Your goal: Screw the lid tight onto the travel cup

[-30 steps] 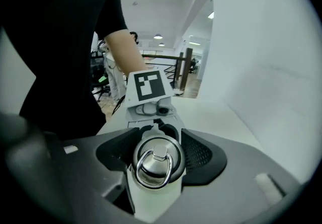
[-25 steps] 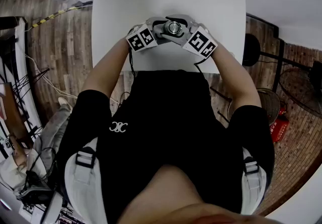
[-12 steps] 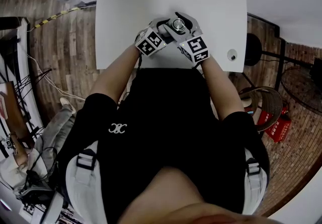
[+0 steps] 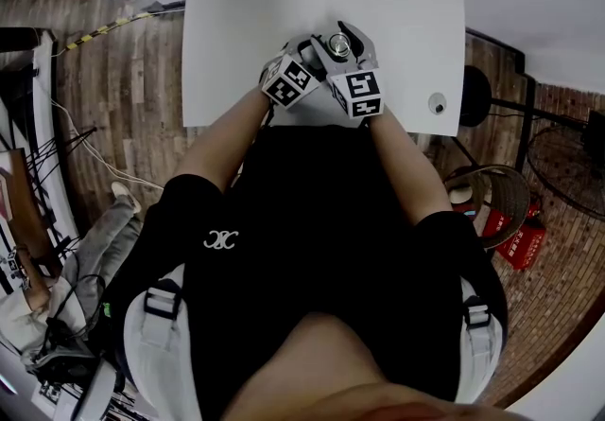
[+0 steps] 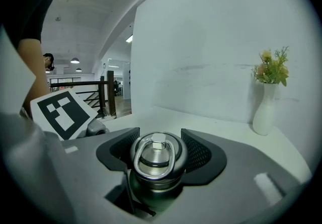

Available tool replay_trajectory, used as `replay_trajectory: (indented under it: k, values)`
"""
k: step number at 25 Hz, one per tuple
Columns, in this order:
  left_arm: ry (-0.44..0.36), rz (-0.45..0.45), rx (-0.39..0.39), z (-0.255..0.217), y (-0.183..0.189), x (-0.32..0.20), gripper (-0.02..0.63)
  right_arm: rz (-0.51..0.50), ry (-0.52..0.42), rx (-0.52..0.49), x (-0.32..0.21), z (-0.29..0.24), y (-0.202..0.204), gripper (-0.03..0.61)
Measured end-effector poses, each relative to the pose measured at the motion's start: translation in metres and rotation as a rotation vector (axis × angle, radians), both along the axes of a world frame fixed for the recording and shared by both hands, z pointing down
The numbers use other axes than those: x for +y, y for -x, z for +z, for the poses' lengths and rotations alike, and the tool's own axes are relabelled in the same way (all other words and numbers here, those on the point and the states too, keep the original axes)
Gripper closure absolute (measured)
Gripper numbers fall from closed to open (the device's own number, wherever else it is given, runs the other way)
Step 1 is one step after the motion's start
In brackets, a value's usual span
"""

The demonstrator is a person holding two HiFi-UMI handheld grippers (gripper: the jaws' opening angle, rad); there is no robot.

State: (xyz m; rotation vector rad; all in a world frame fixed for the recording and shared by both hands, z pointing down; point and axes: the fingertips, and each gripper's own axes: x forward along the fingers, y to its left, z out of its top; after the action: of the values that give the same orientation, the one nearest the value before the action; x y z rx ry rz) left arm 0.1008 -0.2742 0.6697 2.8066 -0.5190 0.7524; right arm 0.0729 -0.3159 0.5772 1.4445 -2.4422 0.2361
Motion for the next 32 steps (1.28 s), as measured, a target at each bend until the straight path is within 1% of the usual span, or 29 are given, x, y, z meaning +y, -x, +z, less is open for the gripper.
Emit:
replay_trajectory:
  k: [3, 5, 7, 10, 14, 17, 20, 23, 26, 32]
  values:
    - [0.011, 0.009, 0.003, -0.002, 0.001, 0.000, 0.224, -0.062, 0.036, 0.028, 0.003, 0.003, 0.004, 0.316]
    - [0.018, 0.016, 0.001, -0.001, 0.000, -0.001, 0.224, -0.146, 0.048, 0.050, 0.011, 0.004, 0.005, 0.311]
    - [0.019, 0.035, -0.003, 0.001, -0.003, 0.000, 0.225, -0.236, 0.041, 0.062, 0.025, 0.000, 0.000, 0.279]
    - [0.020, 0.077, -0.008, 0.002, 0.000, 0.002, 0.224, -0.363, 0.040, 0.091, 0.042, -0.012, -0.009, 0.265]
    - [0.012, 0.178, -0.035, 0.000, 0.001, 0.003, 0.225, -0.573, 0.070, 0.242, 0.050, -0.018, -0.008, 0.265]
    - [-0.011, 0.287, -0.065, 0.002, -0.003, 0.006, 0.227, -0.669, 0.058, 0.289, 0.047, -0.021, -0.002, 0.264]
    - [-0.069, 0.426, -0.134, 0.004, -0.003, 0.008, 0.233, -0.789, 0.061, 0.369, 0.048, -0.015, 0.006, 0.264]
    - [-0.105, 0.525, -0.188, 0.004, -0.001, 0.009, 0.236, -0.967, 0.099, 0.504, 0.057, -0.007, 0.013, 0.265]
    - [-0.113, 0.552, -0.200, 0.004, 0.001, 0.009, 0.236, -1.115, 0.145, 0.635, 0.061, -0.002, 0.012, 0.267]
    - [-0.102, 0.544, -0.204, 0.004, 0.002, 0.010, 0.238, -1.311, 0.213, 0.782, 0.062, 0.003, 0.007, 0.268]
